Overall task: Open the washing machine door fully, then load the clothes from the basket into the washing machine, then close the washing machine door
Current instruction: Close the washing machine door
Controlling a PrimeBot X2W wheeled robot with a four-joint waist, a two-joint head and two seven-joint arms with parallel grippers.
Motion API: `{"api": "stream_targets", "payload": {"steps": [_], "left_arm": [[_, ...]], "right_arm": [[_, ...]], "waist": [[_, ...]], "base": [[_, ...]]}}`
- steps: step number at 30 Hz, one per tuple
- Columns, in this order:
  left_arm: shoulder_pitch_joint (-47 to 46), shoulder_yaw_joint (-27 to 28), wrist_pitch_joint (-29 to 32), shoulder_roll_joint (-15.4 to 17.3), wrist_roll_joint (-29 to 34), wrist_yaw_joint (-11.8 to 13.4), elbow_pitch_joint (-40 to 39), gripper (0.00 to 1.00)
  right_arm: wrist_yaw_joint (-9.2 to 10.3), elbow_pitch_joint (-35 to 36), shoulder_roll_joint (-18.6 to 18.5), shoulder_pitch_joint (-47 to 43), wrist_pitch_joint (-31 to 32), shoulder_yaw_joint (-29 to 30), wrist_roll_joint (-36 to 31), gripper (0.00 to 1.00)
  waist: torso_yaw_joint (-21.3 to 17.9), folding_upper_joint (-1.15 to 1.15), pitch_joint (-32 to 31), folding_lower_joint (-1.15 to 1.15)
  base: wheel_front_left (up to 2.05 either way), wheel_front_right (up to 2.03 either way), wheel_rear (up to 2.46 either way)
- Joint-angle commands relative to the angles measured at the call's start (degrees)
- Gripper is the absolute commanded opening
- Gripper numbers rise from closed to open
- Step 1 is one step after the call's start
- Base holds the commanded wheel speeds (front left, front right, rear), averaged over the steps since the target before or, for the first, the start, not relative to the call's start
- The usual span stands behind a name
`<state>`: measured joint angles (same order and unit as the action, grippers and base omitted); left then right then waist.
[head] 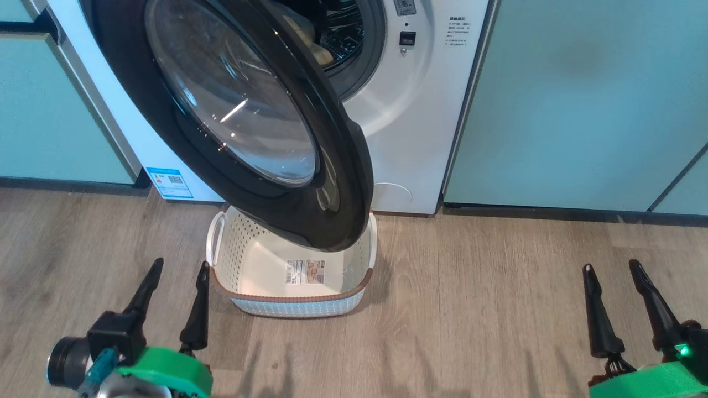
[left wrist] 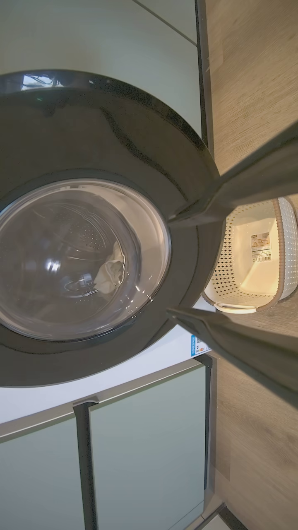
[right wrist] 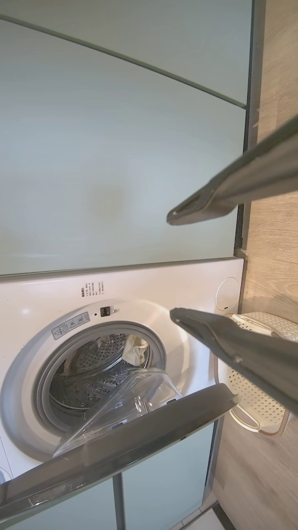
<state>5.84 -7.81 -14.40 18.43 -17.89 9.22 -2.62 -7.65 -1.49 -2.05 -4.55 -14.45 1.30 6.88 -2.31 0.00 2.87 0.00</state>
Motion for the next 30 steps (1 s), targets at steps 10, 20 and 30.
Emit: {"api": "stream_targets", "payload": {"steps": [10, 20, 30], "left_arm": [[-2.61, 2.44, -0.60, -0.43, 0.90, -1.09, -0.73, 1.00], [-2.73, 2.58, -0.60, -1.35, 1.10, -2.01, -0.64, 1.00], [-3.25, 2.73, -0.60, -1.85, 1.82, -2.74, -0.88, 1.00]], "right_arm": [[0.16, 1.53, -0.83, 1.89, -0.55, -1.50, -0.19, 1.00], [0.16, 1.04, -0.83, 1.90, -0.55, -1.31, 0.68, 0.00], [0.16, -0.18, -0.83, 2.04, -0.55, -1.79, 1.59, 0.00]], "waist": [[-0.24, 0.00, 0.14, 0.00], [-0.11, 0.00, 0.29, 0.00], [0.34, 0.00, 0.87, 0.00]], "base": [[0.00, 0.00, 0.00], [0.00, 0.00, 0.00], [0.00, 0.00, 0.00]]}}
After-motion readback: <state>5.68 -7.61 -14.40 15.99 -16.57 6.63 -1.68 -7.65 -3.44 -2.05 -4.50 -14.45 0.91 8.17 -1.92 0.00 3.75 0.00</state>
